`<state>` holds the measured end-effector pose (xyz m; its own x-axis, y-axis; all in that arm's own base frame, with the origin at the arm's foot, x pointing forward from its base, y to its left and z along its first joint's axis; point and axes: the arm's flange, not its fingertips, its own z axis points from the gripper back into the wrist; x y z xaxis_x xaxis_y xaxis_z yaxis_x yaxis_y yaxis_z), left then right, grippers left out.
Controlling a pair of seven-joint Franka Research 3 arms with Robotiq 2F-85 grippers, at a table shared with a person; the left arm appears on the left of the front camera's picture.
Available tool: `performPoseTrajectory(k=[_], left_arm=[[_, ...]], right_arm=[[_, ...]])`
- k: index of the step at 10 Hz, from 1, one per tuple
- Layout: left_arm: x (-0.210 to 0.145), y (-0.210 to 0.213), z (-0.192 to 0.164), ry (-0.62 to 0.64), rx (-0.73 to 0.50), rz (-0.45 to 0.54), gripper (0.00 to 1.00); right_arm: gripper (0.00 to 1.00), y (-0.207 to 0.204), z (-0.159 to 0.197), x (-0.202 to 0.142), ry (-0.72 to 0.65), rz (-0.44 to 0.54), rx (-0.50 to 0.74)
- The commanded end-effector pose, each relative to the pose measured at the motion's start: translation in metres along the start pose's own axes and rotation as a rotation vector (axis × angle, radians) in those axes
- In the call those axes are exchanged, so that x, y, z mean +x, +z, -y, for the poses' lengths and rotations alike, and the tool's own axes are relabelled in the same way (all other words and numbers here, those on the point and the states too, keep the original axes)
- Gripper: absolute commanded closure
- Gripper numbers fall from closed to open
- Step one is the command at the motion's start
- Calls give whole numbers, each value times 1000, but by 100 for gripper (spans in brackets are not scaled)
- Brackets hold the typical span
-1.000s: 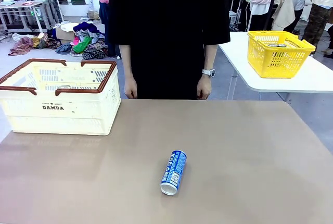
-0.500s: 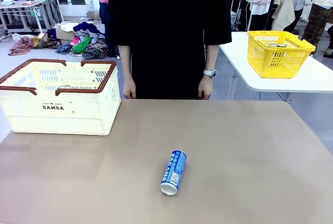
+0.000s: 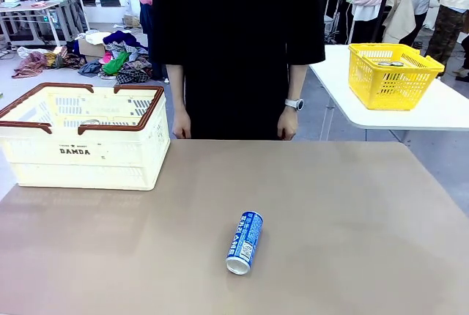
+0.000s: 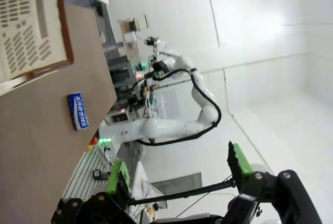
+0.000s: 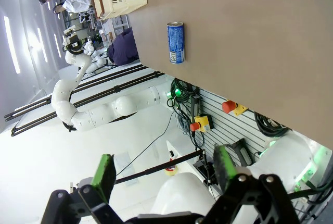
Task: Place the drinks into the Shopping basket.
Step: Pick up one drink and place it into the Shopping basket.
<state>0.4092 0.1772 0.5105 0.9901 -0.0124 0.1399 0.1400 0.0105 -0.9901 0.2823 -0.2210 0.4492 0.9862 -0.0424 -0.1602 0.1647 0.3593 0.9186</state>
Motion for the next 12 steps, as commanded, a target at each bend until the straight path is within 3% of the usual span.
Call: performPoseTrajectory(k=[1, 4, 5, 7, 8, 11, 12], left_arm=[[26, -86, 55, 69, -6, 117, 0], [20, -247, 63, 250, 223, -423, 0], [9, -291, 58, 278, 301, -492, 0], [-29, -373, 25, 153, 590, -405, 0], [-51, -395, 3, 108, 723, -471, 0], [-70, -426, -26, -251, 915, -235, 0], [-75, -434, -33, -232, 933, -282, 0]], right_arm=[[0, 2, -5, -2, -13, 2, 5], [0, 2, -5, -2, -13, 2, 5], [0, 2, -5, -2, -13, 2, 5], [0, 2, -5, -2, -13, 2, 5], [0, 2, -5, -2, -13, 2, 5], [0, 2, -5, -2, -13, 2, 5], [0, 2, -5, -2, -13, 2, 5]])
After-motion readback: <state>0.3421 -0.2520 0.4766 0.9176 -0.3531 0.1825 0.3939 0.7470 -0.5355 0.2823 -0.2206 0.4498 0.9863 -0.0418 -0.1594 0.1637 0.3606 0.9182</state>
